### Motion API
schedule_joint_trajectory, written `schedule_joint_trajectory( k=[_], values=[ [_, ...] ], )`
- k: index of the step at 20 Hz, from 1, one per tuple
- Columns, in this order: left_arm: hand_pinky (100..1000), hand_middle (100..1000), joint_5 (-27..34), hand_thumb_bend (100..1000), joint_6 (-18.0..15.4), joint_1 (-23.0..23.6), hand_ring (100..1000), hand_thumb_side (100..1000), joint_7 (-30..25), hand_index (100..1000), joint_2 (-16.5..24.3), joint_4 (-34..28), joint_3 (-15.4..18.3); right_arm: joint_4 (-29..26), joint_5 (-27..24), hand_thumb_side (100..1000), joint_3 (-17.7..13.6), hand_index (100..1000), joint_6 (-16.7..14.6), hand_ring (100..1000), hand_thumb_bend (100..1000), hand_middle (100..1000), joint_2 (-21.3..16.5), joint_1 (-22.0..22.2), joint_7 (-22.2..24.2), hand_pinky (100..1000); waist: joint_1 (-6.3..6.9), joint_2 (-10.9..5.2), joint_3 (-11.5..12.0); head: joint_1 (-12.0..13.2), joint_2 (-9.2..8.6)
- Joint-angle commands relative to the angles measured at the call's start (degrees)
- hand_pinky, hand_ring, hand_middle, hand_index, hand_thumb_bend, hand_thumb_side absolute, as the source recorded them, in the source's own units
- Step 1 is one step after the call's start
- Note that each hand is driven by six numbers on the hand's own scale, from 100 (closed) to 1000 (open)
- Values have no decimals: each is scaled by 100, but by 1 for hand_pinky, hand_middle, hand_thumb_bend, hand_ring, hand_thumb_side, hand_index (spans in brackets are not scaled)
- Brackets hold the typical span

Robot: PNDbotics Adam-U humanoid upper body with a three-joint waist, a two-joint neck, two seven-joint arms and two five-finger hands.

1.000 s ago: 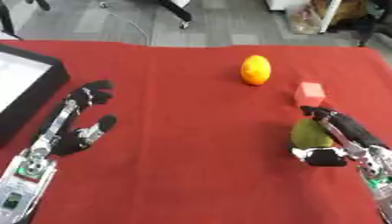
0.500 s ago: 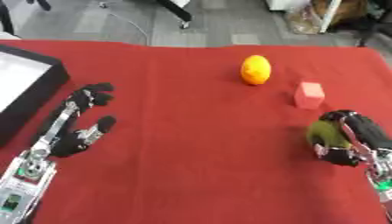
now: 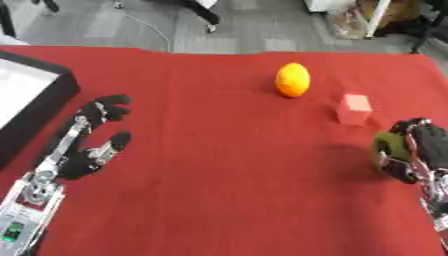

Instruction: Pick up the objects with one hand, pass them to the other hand, and then place them into the box on the other side of the table.

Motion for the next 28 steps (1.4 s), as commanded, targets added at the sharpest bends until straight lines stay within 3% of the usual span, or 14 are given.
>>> schedule_joint_trajectory(
  k=[1, 10, 16, 21, 24, 28],
  values=[
    [814, 824, -19, 518, 7, -38, 797, 739, 28, 910, 21, -34, 46, -266, 138, 100, -28, 347, 52, 464, 100, 247, -77, -142, -109, 631, -40, -101, 11, 5, 33],
    [811, 826, -134, 516, 18, -104, 802, 741, -4, 911, 63, 220, 21, -1483, -865, 100, 189, 342, 198, 446, 100, 229, 125, -662, -183, 570, -61, -138, 13, 18, 33],
    [810, 825, -325, 495, -51, -334, 802, 738, -116, 903, 41, 506, -126, -2378, -1424, 100, 504, 344, 262, 447, 100, 231, 666, -1418, 52, 559, -81, -194, -17, 36, 33],
    [806, 818, -457, 493, -141, -646, 797, 729, -224, 898, -58, 765, -307, -2491, -1702, 100, 938, 345, 64, 447, 100, 232, 1400, -1979, 420, 550, -100, -213, -14, 74, 25],
    [804, 812, -456, 462, -200, -855, 793, 714, -250, 895, -173, 936, -402, -2448, -1796, 100, 1232, 344, 7, 444, 100, 231, 1846, -2127, 673, 545, -111, -215, -10, 91, -7],
    [804, 805, -496, 495, -324, -1090, 788, 680, -265, 890, -311, 1103, -502, -2287, -1876, 100, 1535, 344, -66, 443, 100, 230, 2205, -2271, 855, 542, -132, -224, 26, 92, -44]
  ],
)
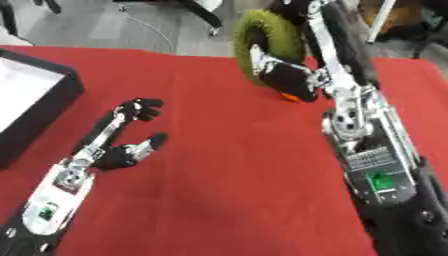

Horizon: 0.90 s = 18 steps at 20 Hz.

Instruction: Pick up the objects with one hand, pass them to the other hand, and then place them into the box on the other side of the table.

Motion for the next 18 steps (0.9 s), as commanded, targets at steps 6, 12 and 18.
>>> schedule_joint_trajectory(
  k=[6, 12, 18],
  values=[
    [804, 806, -140, 605, -338, -428, 789, 642, -61, 901, -227, 88, -266, 183, -170, 100, 498, 345, -113, 441, 100, 229, 431, -305, 341, 538, -88, -161, 58, -53, -107],
    [793, 810, -23, 576, -340, -473, 788, 650, 298, 907, -388, 117, -334, 328, -214, 100, 776, 346, -165, 439, 100, 228, 531, -289, 509, 535, -101, -138, 82, -70, -110],
    [785, 808, 61, 559, -279, -441, 781, 647, 564, 901, -428, 161, -377, 453, -243, 100, 986, 348, -219, 437, 100, 228, 552, -241, 622, 533, -97, -121, 100, -52, -58]
  ],
)
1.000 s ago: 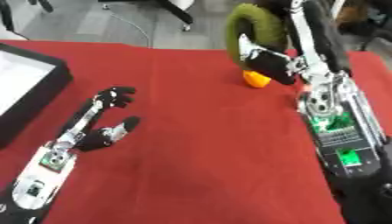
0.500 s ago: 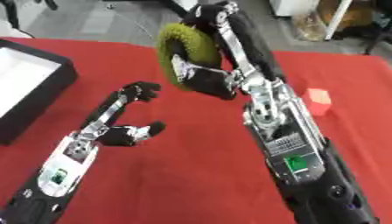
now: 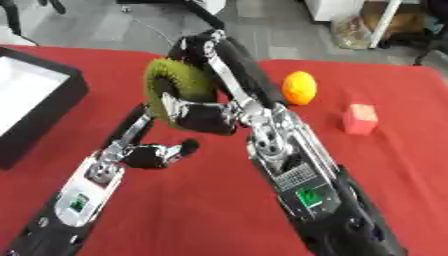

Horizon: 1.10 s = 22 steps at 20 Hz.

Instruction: Pick up the objects with one hand, pass them to the other hand, and then place them into the box on the other side of the table.

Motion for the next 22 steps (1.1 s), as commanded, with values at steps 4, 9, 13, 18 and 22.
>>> schedule_joint_trajectory(
  k=[4, 9, 13, 18, 22],
  values=[
    [785, 808, 135, 561, -58, -33, 780, 645, 90, 897, -57, -68, -104, 74, 112, 100, 141, 349, -75, 438, 100, 229, 43, -55, 120, 536, -53, -106, 22, -16, 20],
    [783, 804, 281, 558, -152, -2, 778, 646, 41, 890, -50, -113, -146, 233, 295, 100, 181, 349, -66, 438, 100, 230, 70, -37, 93, 535, -42, -98, 26, -34, 19],
    [783, 801, 401, 559, -164, 35, 776, 645, 8, 885, -51, -148, -170, 338, 441, 100, 176, 350, -3, 440, 100, 231, 88, -29, 7, 536, -35, -95, 20, -64, 25],
    [784, 805, 450, 573, -242, 72, 778, 639, -110, 892, -25, -198, -206, 447, 678, 100, 186, 351, 136, 441, 100, 232, 105, -34, -79, 537, -25, -90, 18, -132, -7],
    [784, 806, 462, 574, -259, 87, 778, 639, -122, 893, -22, -202, -208, 488, 813, 100, 203, 351, 208, 442, 100, 232, 120, -30, -97, 537, -25, -88, 21, -150, -11]
  ],
)
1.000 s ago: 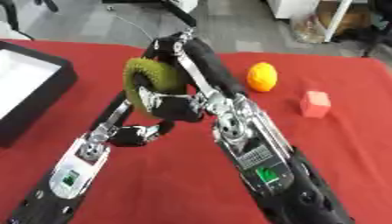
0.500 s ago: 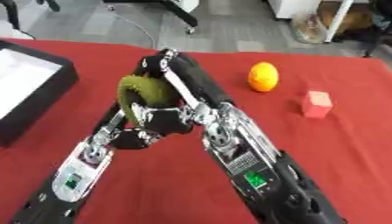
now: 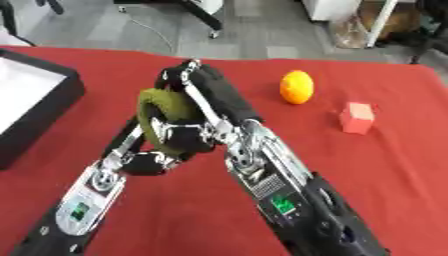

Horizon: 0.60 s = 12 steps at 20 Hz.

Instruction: Pick up the objects with one hand, pass them to the other hand, and then place them into the box on the other side of the table.

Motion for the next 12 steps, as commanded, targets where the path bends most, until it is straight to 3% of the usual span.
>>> schedule_joint_trajectory(
  k=[1, 7, 9, 12],
  values=[
    [784, 806, 76, 574, -29, -69, 778, 639, -11, 893, 21, -191, -40, -14, 108, 100, -8, 351, 51, 442, 100, 232, 19, -65, -19, 537, -25, -88, 0, -21, -16],
    [768, 798, 250, 537, 109, -23, 762, 613, 276, 880, -27, -174, 54, 167, 431, 100, -27, 349, 172, 450, 100, 232, 1, -28, 140, 552, -29, -83, 5, -65, -54],
    [734, 752, 364, 455, 151, -14, 716, 613, 458, 834, -51, -162, 65, 192, 613, 100, -10, 350, 128, 452, 100, 233, 15, -16, 308, 556, -30, -80, 2, -70, -67],
    [694, 671, 572, 256, 163, -15, 639, 597, 741, 767, -76, -155, 85, 177, 818, 100, -24, 352, 55, 454, 100, 235, 28, -7, 540, 560, -28, -77, -6, -69, -76]
  ],
)
